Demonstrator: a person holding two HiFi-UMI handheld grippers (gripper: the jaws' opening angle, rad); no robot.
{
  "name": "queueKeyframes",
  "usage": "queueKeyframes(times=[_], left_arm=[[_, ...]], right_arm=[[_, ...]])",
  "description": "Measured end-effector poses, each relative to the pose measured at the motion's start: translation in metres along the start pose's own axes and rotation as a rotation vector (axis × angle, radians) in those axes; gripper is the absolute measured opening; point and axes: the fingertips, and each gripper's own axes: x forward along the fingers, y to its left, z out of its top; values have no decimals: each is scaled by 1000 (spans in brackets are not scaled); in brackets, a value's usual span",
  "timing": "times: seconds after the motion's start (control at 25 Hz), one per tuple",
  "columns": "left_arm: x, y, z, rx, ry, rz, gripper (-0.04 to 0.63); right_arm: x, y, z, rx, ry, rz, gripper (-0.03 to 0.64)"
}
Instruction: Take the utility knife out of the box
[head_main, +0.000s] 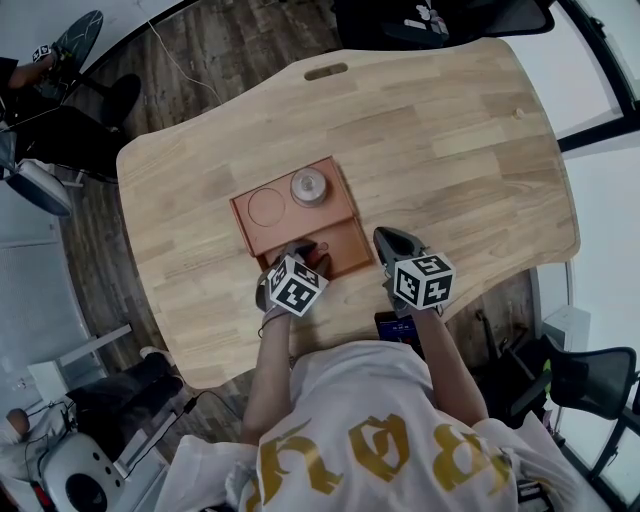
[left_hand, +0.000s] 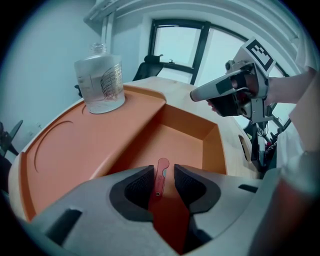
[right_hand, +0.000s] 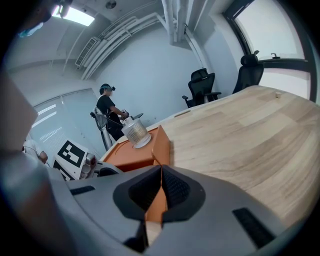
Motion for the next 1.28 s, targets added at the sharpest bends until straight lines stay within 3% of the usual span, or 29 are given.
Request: queueKeyframes(times=[0.32, 0.52, 0.88, 1.04, 1.28], left_arm=[[1, 5, -1, -22, 4, 25, 101], [2, 6, -1, 63, 52, 66, 75], [2, 9, -1, 23, 48, 61, 57], [1, 6, 1, -48, 39, 14, 57], [-2, 2, 3, -89, 18, -14, 57]], right_arm=[[0, 9, 9, 26, -31, 34, 12], [-2, 7, 9, 25, -23, 27, 12], [-2, 7, 10, 27, -30, 27, 12], [-4, 8, 13, 0, -27, 24, 12], [-6, 12, 13, -11, -30, 33, 12]])
